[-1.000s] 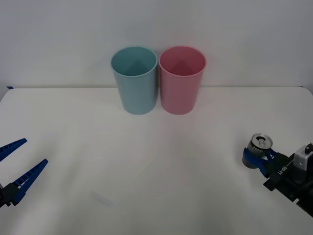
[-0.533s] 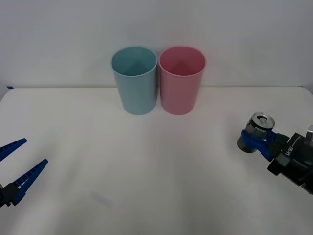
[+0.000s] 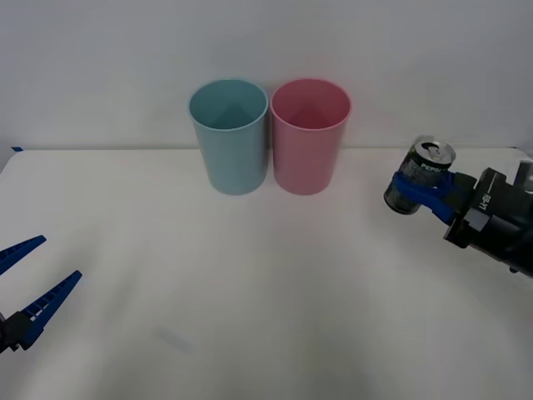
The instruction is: Grasp the object on the table and drop it into the matching bin: aluminum can to the light blue bin, PET bottle to the pink bin.
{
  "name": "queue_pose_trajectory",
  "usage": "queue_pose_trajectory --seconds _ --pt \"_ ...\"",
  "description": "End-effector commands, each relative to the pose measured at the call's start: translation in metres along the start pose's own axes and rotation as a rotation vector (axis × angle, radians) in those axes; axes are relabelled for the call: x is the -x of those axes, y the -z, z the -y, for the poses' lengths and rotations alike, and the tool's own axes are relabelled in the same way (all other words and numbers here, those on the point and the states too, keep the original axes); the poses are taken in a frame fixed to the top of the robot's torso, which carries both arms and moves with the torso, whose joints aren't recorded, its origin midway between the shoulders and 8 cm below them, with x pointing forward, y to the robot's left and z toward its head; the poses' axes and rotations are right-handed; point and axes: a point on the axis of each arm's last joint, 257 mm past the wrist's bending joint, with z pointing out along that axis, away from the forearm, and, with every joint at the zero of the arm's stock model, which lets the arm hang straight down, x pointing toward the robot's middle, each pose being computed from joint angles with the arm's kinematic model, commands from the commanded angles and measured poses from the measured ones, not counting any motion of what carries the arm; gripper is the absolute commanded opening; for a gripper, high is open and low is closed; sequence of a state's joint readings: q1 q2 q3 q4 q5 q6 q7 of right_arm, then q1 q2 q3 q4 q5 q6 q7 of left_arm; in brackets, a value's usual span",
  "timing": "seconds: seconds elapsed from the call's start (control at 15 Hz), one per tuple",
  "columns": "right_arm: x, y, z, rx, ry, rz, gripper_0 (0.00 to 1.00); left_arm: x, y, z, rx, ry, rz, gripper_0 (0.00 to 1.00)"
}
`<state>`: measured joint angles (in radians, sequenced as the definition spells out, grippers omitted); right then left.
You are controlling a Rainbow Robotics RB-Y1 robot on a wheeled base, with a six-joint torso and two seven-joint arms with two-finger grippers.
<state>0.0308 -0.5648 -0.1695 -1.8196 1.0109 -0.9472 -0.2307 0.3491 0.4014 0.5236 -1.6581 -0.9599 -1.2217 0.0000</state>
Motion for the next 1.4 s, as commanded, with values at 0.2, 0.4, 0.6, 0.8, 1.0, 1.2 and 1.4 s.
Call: queue_pose_trajectory --seconds 0.2,0.4,0.6,0.8,1.0,1.2,1.4 --pt "0.014 -0.050 -0.001 0.111 0.047 -0.021 0.00 0.000 0.000 0.000 0.000 0.000 0.000 1.00" --pt "0.019 -0.088 0.012 0.147 0.070 -0.042 0.00 0.000 0.000 0.000 0.000 0.000 0.000 1.00" --pt "0.027 -0.128 0.022 0.178 0.077 -0.058 0.00 0.000 0.000 0.000 0.000 0.000 0.000 1.00" --pt "0.037 -0.172 0.028 0.195 0.074 -0.062 0.00 0.000 0.000 0.000 0.000 0.000 0.000 1.00" --pt "0.041 -0.210 0.037 0.161 0.078 -0.067 0.00 0.000 0.000 0.000 0.000 0.000 0.000 1.00" --pt "0.042 -0.251 0.034 0.097 0.091 -0.067 0.00 0.000 0.000 0.000 0.000 0.000 0.000 1.00" --pt "0.035 -0.285 0.035 0.054 0.090 -0.083 0.00 0.000 0.000 0.000 0.000 0.000 0.000 1.00"
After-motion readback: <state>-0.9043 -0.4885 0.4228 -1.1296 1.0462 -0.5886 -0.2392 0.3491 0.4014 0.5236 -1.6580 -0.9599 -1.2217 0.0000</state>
